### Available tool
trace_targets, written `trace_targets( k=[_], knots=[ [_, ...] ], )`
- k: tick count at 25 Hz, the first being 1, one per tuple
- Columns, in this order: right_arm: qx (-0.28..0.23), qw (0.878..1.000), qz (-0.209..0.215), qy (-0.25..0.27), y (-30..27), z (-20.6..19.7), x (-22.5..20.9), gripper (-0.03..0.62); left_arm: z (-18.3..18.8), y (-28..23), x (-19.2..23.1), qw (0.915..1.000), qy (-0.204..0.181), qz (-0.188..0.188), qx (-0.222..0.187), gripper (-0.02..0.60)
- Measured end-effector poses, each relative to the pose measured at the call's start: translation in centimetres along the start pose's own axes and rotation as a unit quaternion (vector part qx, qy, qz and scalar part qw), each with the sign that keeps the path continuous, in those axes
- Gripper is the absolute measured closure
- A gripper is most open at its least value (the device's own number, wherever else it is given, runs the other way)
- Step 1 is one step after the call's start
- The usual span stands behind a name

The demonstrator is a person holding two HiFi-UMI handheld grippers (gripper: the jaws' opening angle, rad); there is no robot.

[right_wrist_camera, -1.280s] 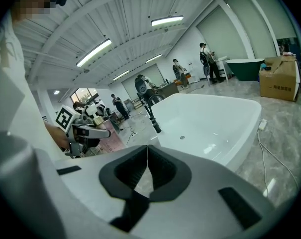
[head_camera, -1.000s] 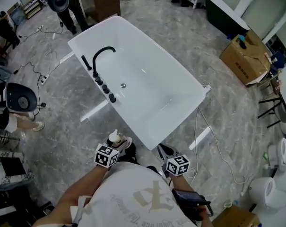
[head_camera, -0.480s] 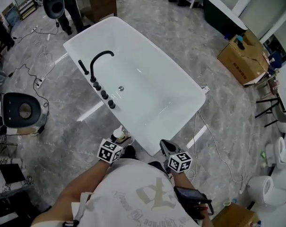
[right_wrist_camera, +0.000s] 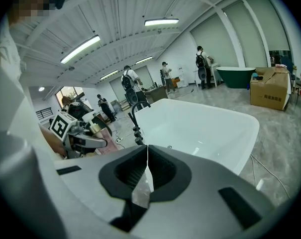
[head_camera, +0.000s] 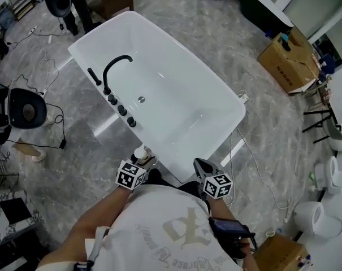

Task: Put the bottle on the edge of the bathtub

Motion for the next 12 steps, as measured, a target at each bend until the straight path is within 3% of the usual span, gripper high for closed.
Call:
trace_targets(
  k=[12],
  knots=[
    [0.014,1.000,-0.005,-0.003,-1.6,0.2,-1.0,0.588,-0.6,-1.2,2.2,0.9998,0.012,0.005,0.016,0.360]
  ],
)
Point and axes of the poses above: the fingertips, and each gripper's own axes: y backward along the fingers, x to its left, z out of its top, the point moved 1 cm from there along y, backward along the fingers, and after that the axes turned 15 degrees about y, right-handed, at the moved point
